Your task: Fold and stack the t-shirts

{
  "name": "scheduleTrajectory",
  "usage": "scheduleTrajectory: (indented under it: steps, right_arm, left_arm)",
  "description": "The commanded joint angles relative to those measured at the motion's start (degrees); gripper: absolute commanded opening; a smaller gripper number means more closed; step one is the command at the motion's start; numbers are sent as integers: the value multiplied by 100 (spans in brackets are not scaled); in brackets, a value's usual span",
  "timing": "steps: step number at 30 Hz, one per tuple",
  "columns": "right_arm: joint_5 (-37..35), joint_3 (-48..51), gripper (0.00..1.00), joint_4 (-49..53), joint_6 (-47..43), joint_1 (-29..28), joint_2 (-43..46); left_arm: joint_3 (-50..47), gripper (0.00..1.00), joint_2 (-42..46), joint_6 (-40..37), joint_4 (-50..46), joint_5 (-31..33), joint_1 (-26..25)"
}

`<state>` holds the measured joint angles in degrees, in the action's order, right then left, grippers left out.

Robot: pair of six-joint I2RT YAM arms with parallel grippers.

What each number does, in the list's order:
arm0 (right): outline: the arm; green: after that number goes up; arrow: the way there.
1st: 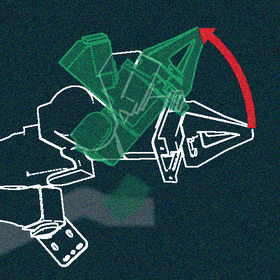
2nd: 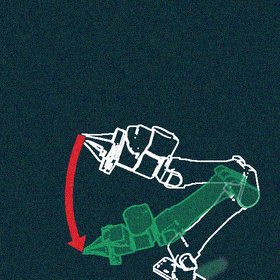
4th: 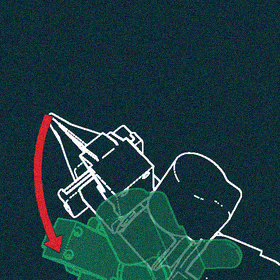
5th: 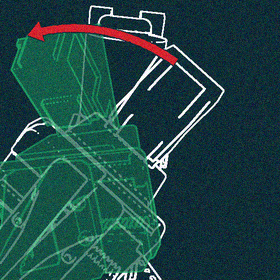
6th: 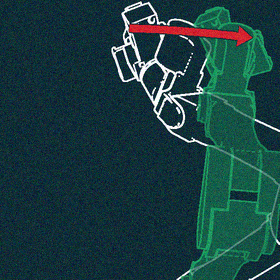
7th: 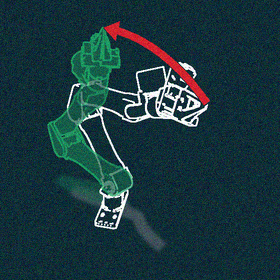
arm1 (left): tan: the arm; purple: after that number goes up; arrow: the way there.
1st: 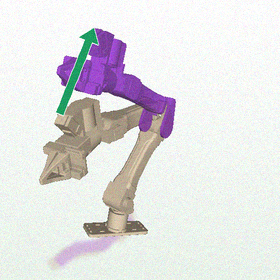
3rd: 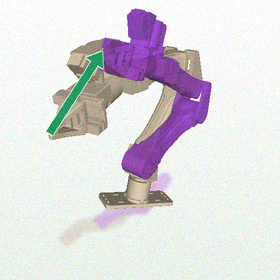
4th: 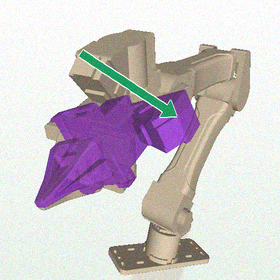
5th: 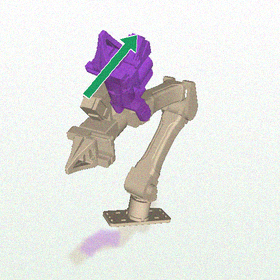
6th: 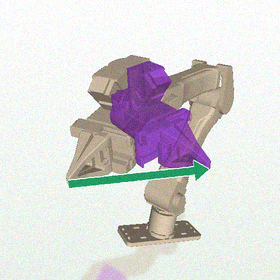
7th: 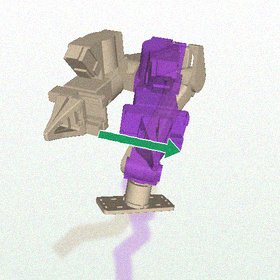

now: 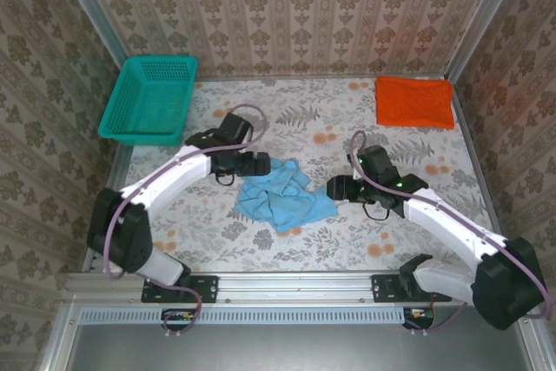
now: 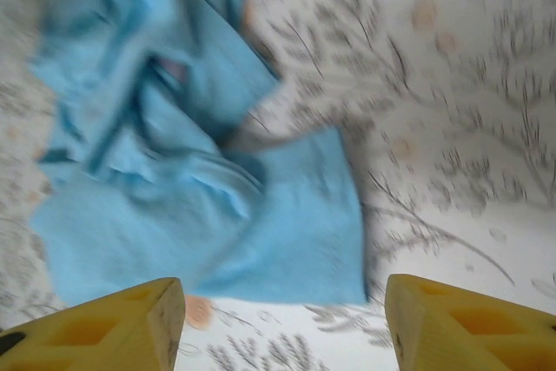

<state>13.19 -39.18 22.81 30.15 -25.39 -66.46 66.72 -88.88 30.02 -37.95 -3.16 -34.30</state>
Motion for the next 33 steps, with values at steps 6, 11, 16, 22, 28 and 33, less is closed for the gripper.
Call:
scheduleTrajectory:
  steps: [6,11,16,22,28,33]
  right_arm:
    - [382,21,56,-229,-25,-72,-901]
    - [421,-137,51,-415,-112,-72,-1540]
    - [282,-406,50,-474,-222,-63,-1975]
    - [499,-698,39,-751,-78,-63,-2541]
    - [479,-674,23,-879,-86,-67,-2632]
    - [456,-620,16,-949,-84,-46,-2605]
  left_arm:
    - [1242,92,-1453,414,-54,385,-588]
    - [2134,90,-2277,236,-399,598,-787]
    - [2600,94,-2539,17,-518,574,-850]
    - [2988,78,-2935,-83,-804,593,-907]
    - [3197,68,-3214,-233,-908,505,-998]
    - [3230,52,-3315,-268,-819,270,-1005]
